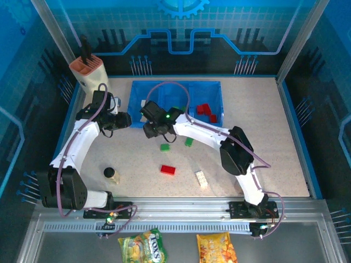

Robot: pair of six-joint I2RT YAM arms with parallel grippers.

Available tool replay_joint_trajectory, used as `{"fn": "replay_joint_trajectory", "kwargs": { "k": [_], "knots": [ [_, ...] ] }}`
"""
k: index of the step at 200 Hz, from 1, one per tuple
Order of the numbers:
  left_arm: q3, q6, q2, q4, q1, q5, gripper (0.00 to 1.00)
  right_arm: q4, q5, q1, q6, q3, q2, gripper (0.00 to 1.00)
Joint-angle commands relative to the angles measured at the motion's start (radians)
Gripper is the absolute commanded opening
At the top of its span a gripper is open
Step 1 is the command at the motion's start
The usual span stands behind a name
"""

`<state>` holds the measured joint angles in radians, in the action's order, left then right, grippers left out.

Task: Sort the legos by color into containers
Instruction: Place the lego in the container, then pick up the lego from the bottom-center of the table.

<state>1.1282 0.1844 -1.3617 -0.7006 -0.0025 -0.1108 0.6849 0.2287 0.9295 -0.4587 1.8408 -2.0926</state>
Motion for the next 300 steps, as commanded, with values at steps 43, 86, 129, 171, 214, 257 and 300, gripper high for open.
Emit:
{"fn": "replay_joint_trajectory", "kwargs": {
  "k": [43,86,129,171,214,257,300],
  "knots": [
    [-0.004,-0.009,-0.017,-0.005,0.014,0.009,0.47,0.146,-0.105,0.032,0.314,-0.171,0.145,0.53],
    [-0.004,-0.013,-0.020,-0.008,0.019,0.013,0.47,0.257,-0.108,0.072,0.440,-0.199,0.136,0.54],
    [-0.005,-0.016,-0.025,-0.009,0.021,0.018,0.47,0.308,-0.134,0.118,0.500,-0.205,0.102,0.57],
    [-0.004,-0.017,-0.027,-0.008,0.023,0.022,0.47,0.347,-0.154,0.154,0.525,-0.193,0.056,0.60],
    [-0.005,-0.017,-0.027,-0.009,0.022,0.020,0.47,0.365,-0.118,0.173,0.539,-0.187,-0.002,0.62],
    [-0.006,-0.017,-0.028,-0.010,0.022,0.026,0.47,0.385,-0.076,0.190,0.542,-0.169,-0.050,0.63],
    [-0.005,-0.019,-0.031,-0.011,0.022,0.025,0.47,0.389,-0.055,0.192,0.543,-0.168,-0.056,0.59]
  ]
}}
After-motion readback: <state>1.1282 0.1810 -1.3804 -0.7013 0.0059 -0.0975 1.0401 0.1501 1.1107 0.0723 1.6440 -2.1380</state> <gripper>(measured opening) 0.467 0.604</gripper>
